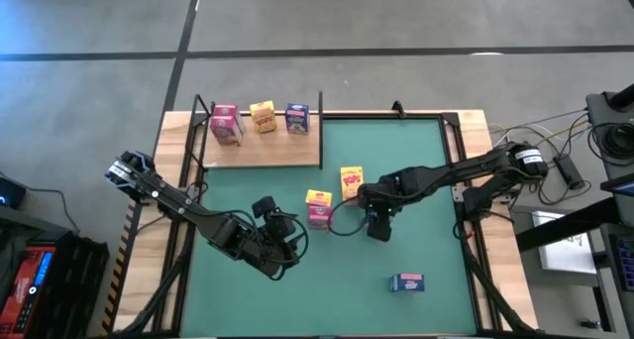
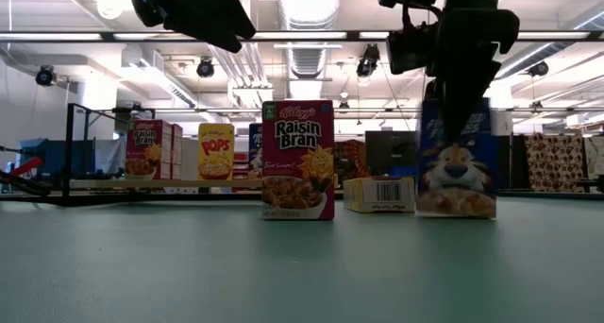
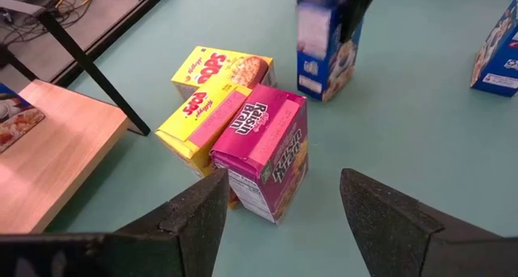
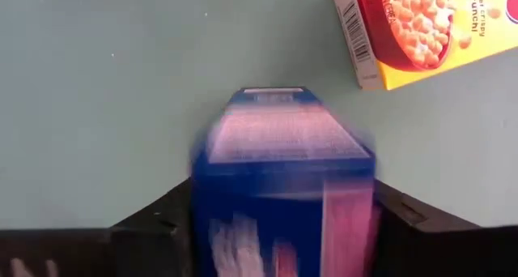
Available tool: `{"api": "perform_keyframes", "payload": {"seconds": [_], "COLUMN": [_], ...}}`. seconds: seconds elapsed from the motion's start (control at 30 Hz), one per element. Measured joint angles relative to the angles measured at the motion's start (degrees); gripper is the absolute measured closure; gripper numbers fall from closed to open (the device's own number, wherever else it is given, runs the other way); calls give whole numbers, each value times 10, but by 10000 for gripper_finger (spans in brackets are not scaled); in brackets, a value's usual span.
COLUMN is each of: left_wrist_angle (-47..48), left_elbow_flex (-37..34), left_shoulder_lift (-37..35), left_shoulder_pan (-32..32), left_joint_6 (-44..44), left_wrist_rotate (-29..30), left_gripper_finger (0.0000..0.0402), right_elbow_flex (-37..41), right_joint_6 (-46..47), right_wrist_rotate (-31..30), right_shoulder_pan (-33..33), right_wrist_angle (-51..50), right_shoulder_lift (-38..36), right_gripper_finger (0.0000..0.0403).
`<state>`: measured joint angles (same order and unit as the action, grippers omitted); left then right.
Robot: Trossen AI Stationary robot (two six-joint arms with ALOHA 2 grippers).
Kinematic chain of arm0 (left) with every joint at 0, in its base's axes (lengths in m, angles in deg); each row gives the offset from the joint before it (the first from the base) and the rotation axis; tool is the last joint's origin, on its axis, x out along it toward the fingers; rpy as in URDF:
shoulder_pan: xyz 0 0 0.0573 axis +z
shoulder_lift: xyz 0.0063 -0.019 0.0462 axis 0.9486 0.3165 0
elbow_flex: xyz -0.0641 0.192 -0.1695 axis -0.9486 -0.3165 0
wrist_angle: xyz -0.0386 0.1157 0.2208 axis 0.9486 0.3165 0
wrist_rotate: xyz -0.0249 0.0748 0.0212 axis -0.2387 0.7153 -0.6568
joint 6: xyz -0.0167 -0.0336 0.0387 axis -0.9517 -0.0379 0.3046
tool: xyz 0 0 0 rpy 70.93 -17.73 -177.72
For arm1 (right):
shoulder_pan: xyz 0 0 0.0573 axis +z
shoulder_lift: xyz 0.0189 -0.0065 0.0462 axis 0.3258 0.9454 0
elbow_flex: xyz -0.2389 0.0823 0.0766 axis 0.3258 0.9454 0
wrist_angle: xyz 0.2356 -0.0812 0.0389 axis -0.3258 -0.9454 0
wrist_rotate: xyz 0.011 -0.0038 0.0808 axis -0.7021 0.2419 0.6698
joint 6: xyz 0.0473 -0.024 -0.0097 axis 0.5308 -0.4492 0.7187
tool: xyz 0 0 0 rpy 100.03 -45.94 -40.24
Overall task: Stack cereal on shelf
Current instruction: Move the top blue cereal box to the center of the table, then put the pink cereal box on the shelf aligned with the pink cereal boxes
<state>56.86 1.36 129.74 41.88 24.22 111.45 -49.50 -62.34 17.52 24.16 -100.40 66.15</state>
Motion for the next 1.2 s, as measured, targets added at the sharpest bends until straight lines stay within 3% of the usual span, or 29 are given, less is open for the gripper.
{"api": "perform_keyframes", "payload": {"seconds": [0.23,0.47,0.57,0.8,0.93,1.2], "left_wrist_angle": [0,-18,-41,-45,-56,-115], "left_elbow_flex": [-1,-5,-6,-7,-8,-12], "left_shoulder_lift": [0,0,0,0,0,24], "left_shoulder_pan": [0,12,27,76,95,120], "left_joint_6": [16,59,101,144,192,301], "left_wrist_rotate": [1,40,16,-70,-117,-139], "left_gripper_finger": [180,180,180,180,180,180], "right_elbow_flex": [-4,-40,-47,-3,41,154], "right_joint_6": [5,9,1,3,17,44], "right_wrist_rotate": [5,4,-5,-116,-125,-150], "right_shoulder_pan": [0,2,8,20,21,22], "right_wrist_angle": [-14,-31,-31,-30,-3,54], "right_shoulder_lift": [-3,-30,-61,-151,-190,-254], "right_gripper_finger": [150,143,146,152,151,152]}}
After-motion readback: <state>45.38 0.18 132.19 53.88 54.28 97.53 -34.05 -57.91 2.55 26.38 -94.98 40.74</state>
